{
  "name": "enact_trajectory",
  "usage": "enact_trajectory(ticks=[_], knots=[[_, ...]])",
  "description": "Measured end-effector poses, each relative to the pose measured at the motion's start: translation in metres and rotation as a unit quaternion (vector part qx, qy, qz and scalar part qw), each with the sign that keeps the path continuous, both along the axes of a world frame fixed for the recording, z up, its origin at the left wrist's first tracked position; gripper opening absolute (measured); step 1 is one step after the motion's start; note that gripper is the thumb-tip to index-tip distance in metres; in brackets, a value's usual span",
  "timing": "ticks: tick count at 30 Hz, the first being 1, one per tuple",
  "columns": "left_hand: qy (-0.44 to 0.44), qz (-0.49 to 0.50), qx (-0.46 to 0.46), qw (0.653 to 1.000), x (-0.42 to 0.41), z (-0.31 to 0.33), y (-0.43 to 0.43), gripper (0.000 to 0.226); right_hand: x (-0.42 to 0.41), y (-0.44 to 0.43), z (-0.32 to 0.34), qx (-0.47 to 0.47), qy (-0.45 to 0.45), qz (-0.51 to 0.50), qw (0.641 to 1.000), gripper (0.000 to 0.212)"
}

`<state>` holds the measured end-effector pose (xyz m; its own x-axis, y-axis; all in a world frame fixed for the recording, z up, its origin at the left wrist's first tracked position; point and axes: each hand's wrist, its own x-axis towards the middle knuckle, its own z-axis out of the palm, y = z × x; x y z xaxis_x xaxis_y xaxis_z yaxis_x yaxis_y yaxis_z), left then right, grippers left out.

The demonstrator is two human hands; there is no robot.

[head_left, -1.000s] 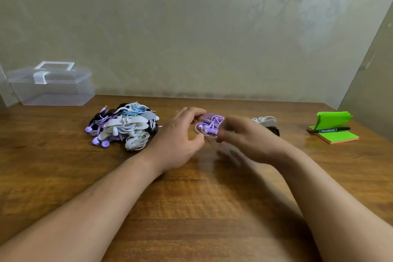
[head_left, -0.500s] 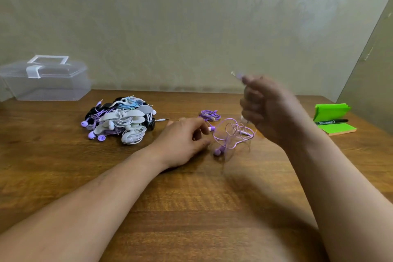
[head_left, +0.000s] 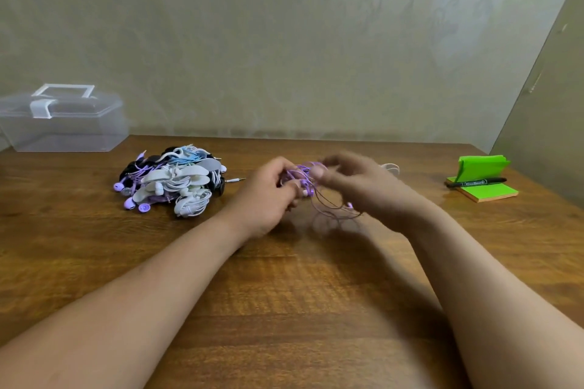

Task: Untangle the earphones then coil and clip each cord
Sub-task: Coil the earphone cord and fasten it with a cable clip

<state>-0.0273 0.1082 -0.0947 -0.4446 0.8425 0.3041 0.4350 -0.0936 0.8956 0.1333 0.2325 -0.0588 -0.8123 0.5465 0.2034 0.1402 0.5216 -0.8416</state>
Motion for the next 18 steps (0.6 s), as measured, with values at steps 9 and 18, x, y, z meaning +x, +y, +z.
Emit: enact_trajectory(ticks=[9,18], knots=[[-0.085,0.102,0.016,0.991,-0.017,0.007,-0.008,0.015,0.007,0.014,0.006,-0.060,0.097,-0.143,0.983,0.013],[0.247,0.099,-0.028,0.964,0.004,0.010,-0.012,0.063,0.006,-0.002,0.026,-0.261,0.257,0.025,0.930,0.019]])
